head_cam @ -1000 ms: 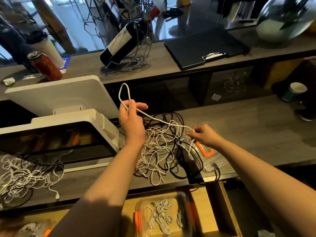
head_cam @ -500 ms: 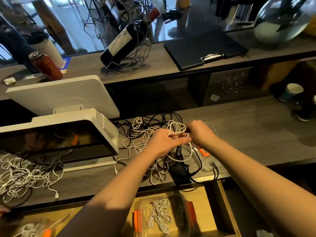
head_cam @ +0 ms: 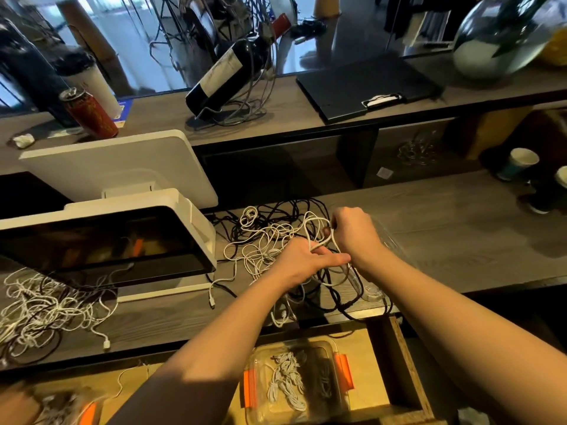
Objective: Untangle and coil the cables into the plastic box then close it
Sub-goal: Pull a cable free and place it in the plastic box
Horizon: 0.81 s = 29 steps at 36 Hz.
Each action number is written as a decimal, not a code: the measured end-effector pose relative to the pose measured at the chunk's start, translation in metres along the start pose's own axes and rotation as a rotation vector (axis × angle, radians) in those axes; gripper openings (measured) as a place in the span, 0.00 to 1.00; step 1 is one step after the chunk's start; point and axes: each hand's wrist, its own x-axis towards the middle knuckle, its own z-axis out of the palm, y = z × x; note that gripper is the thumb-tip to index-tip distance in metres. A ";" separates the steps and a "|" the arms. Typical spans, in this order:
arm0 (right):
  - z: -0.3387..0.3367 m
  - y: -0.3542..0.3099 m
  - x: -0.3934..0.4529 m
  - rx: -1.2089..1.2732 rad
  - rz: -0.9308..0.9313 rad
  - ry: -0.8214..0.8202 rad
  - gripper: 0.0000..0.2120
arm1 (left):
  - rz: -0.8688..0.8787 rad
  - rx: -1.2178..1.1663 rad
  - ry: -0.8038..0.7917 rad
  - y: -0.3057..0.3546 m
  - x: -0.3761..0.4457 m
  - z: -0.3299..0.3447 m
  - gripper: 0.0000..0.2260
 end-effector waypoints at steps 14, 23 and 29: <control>0.009 0.000 -0.016 0.159 -0.115 0.024 0.09 | 0.059 -0.105 0.058 -0.005 -0.019 0.011 0.08; 0.008 0.011 -0.032 0.222 -0.130 -0.054 0.10 | 0.024 -0.553 0.428 -0.013 -0.020 -0.017 0.16; 0.009 0.014 -0.043 0.079 -0.286 -0.086 0.07 | 0.060 -0.632 0.555 -0.014 -0.026 -0.029 0.17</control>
